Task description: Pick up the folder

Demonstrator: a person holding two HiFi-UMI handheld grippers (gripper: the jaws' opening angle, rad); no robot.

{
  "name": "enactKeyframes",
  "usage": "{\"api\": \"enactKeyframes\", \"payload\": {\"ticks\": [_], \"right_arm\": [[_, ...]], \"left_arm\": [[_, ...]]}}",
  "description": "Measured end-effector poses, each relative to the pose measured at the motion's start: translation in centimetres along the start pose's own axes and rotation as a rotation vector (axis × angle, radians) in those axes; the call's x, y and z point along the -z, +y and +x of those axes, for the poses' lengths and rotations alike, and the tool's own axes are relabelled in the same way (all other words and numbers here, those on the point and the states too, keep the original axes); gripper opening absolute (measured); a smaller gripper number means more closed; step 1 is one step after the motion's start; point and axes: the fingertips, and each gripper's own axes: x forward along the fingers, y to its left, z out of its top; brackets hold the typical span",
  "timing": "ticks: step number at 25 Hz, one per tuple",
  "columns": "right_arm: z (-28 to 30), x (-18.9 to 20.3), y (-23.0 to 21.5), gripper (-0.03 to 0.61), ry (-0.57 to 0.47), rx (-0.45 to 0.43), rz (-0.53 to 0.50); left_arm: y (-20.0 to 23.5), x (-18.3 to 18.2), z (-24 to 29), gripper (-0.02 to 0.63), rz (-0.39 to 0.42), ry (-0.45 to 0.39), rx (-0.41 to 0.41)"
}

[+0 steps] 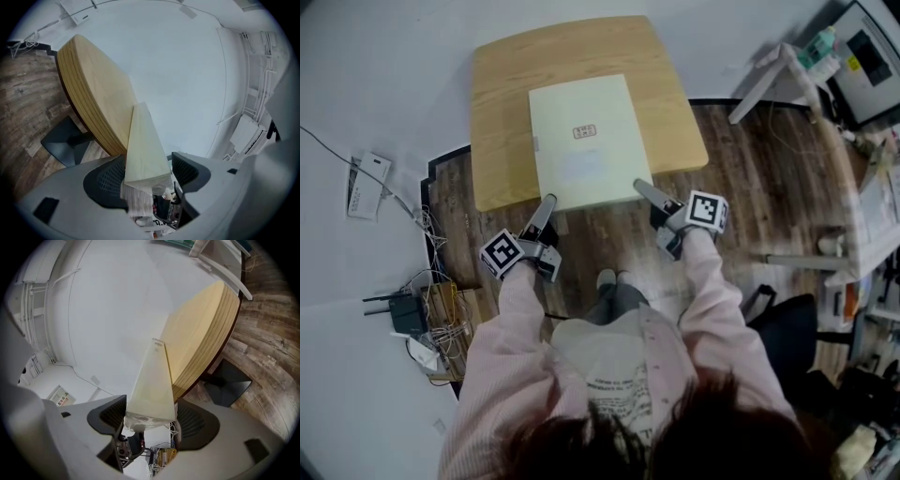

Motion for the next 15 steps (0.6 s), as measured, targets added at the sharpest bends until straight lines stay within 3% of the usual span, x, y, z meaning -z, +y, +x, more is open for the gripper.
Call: {"api": "enactKeyframes", "payload": {"ticks": [8, 15], "right_arm": [[0.3, 0.36, 0.22, 0.322, 0.004, -0.037, 0.045], [0.23, -0.08, -0.32, 0.318, -0.026, -0.029, 0.042]], "left_arm": [[0.08, 0.37, 0.66, 0.321, -0.038, 0.026, 0.048], [0.19, 0.38, 0.78, 0.32, -0.018, 0.021, 0.046]]}}
